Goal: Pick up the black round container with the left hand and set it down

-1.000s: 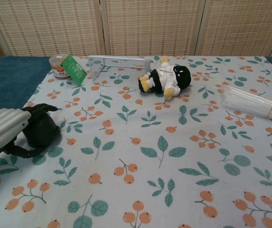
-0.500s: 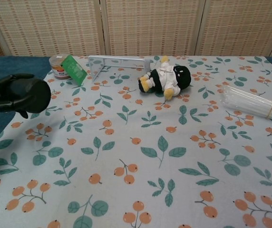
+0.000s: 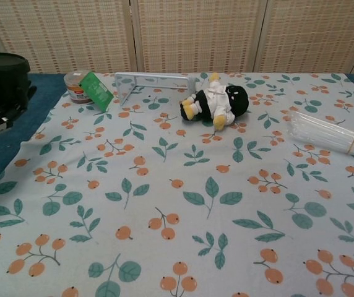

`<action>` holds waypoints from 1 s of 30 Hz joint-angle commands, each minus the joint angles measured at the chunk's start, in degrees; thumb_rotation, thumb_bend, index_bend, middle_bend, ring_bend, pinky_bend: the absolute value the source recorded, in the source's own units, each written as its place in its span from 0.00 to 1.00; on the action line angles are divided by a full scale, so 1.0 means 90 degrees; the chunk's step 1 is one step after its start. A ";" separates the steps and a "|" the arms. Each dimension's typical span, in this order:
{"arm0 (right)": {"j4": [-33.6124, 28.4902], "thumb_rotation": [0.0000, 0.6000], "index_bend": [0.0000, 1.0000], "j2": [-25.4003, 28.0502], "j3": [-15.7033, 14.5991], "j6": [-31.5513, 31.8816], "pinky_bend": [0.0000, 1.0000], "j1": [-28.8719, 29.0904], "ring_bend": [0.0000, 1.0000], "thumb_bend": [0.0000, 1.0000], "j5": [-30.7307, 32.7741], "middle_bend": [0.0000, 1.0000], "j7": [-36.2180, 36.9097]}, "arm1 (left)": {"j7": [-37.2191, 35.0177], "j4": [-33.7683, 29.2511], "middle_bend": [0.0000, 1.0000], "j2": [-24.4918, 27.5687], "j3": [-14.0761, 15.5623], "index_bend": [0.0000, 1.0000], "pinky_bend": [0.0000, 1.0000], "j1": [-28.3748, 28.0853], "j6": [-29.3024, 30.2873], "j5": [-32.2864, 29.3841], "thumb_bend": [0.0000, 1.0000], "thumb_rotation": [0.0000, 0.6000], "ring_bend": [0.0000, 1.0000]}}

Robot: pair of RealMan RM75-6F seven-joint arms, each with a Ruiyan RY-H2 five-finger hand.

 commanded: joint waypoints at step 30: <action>-0.0014 1.00 0.00 -0.0011 -0.0017 -0.0064 0.00 0.0027 0.00 0.18 -0.0007 0.00 -0.0068 | 1.4115 0.6590 0.47 -0.3242 0.2739 0.42 0.36 -0.1028 0.4734 0.3123 0.76 1.00 0.41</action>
